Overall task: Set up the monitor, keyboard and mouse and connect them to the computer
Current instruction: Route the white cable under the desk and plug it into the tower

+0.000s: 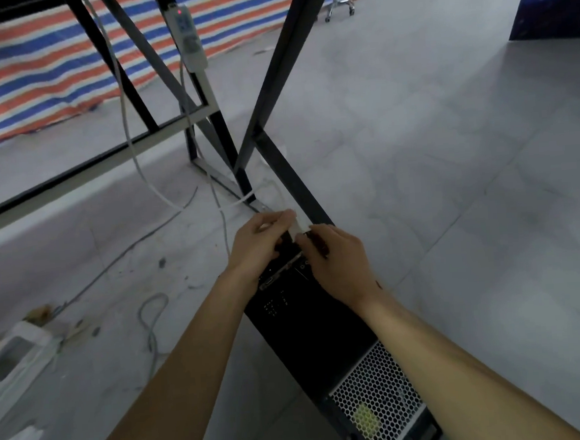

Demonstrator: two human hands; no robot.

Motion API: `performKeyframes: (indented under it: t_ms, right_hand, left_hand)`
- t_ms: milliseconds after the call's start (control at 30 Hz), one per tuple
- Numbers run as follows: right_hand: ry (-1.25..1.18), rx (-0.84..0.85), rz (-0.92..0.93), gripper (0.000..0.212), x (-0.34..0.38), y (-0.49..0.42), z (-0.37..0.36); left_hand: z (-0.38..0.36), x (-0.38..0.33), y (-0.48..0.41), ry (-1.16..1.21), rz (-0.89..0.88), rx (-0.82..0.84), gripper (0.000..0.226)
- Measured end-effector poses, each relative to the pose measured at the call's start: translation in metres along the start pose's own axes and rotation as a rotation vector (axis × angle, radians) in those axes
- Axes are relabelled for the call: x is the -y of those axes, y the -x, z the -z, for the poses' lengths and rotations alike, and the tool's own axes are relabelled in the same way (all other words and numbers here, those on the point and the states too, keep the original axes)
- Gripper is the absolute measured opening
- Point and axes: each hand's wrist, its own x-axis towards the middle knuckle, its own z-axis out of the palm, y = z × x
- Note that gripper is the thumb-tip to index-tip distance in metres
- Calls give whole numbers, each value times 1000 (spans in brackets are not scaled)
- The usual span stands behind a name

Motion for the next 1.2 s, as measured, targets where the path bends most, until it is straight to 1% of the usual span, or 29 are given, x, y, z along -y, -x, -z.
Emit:
performKeyframes:
  t_ms: [100, 133, 167, 200, 233, 267, 333, 367, 400, 467, 500, 533, 633, 767, 933, 1100, 1200]
  right_hand:
    - [-208, 83, -212, 22, 6, -6, 8]
    - [-249, 118, -251, 22, 7, -8, 10]
    - [-260, 155, -271, 23, 6, -10, 12]
    - [-231, 192, -274, 23, 6, -11, 13]
    - [-167, 216, -259, 23, 7, -12, 14]
    - [-89, 217, -242, 23, 7, -13, 14]
    - [55, 173, -241, 30, 0, -14, 15]
    - [125, 174, -272, 34, -7, -13, 16]
    - [192, 211, -331, 36, -15, -13, 17]
    - [274, 349, -479, 39, -29, -12, 16]
    - [283, 398, -509, 39, -30, -11, 16]
    - [280, 411, -503, 38, -30, -12, 15]
    - [289, 378, -421, 34, -27, -14, 14]
    - [248, 388, -448, 34, -32, -14, 14]
    - [225, 381, -443, 36, -33, -14, 13]
    - [225, 389, -463, 36, -31, -14, 14]
    - [224, 397, -461, 34, -30, -15, 14]
  left_hand:
    - [2, 7, -4, 143, 91, 60, 33]
    - [3, 9, -4, 159, 107, 95, 31]
    - [3, 11, -5, 114, 98, 137, 28]
    - [4, 14, -6, 56, 71, 165, 25]
    - [6, 16, -8, 16, 31, 158, 24]
    - [8, 18, -10, -13, -9, 117, 22]
    - [12, 23, -14, -159, -91, -32, 22]
    - [13, 27, -15, -268, -135, -91, 21]
    - [13, 30, -15, -360, -180, -119, 20]
    - [10, 39, -13, -466, -248, -131, 20]
    - [9, 42, -13, -487, -268, -139, 22]
    - [8, 45, -12, -500, -275, -151, 25]
    - [8, 49, -12, -515, -289, -182, 28]
    - [9, 49, -11, -533, -320, -191, 26]
    - [9, 51, -12, -514, -317, -217, 26]
    - [11, 51, -12, -463, -284, -199, 27]
    - [9, 53, -9, -481, -314, -215, 22]
